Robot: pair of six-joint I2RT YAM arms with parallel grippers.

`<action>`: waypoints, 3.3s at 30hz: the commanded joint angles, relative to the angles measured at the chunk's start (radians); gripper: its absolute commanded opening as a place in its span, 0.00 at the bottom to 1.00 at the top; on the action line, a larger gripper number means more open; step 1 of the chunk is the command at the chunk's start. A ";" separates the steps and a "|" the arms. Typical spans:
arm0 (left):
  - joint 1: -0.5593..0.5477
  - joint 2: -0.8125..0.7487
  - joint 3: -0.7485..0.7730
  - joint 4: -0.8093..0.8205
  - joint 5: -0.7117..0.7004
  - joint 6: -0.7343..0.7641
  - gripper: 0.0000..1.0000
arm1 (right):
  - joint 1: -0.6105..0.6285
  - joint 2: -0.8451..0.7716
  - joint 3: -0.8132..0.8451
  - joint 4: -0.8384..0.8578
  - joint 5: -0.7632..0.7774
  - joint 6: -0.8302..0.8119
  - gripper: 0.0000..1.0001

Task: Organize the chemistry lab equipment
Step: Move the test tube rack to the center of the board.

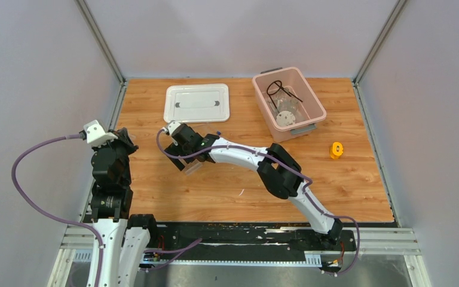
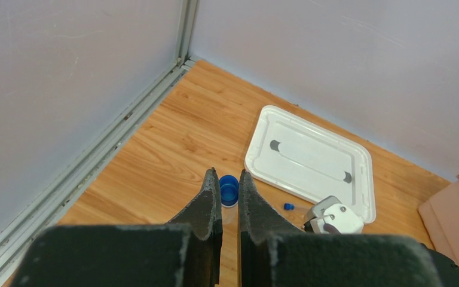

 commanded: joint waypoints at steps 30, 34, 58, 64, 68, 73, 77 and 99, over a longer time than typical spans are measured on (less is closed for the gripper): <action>0.008 -0.021 -0.005 0.030 -0.003 -0.004 0.02 | 0.042 -0.114 -0.111 0.040 -0.026 -0.128 0.72; 0.008 -0.022 -0.004 0.031 -0.003 -0.004 0.03 | 0.052 -0.161 -0.147 0.068 0.022 -0.191 0.57; 0.008 -0.026 0.000 0.027 -0.009 -0.002 0.02 | 0.221 -0.232 -0.635 0.788 0.574 -0.915 0.34; 0.008 -0.028 0.001 0.025 -0.009 0.000 0.02 | 0.258 -0.259 -0.628 0.697 0.554 -0.847 0.58; 0.008 -0.028 0.000 0.025 -0.009 -0.002 0.02 | 0.257 -0.301 -0.575 0.536 0.480 -0.731 0.69; 0.008 -0.032 0.003 0.022 -0.008 -0.002 0.02 | 0.258 -0.347 -0.500 0.306 0.360 -0.599 0.72; 0.008 -0.035 0.005 0.019 -0.002 -0.004 0.02 | 0.258 -0.364 -0.436 0.178 0.258 -0.510 0.73; 0.008 -0.031 0.022 -0.014 0.184 -0.055 0.00 | -0.086 -0.602 -0.339 -0.298 -0.712 -0.566 0.66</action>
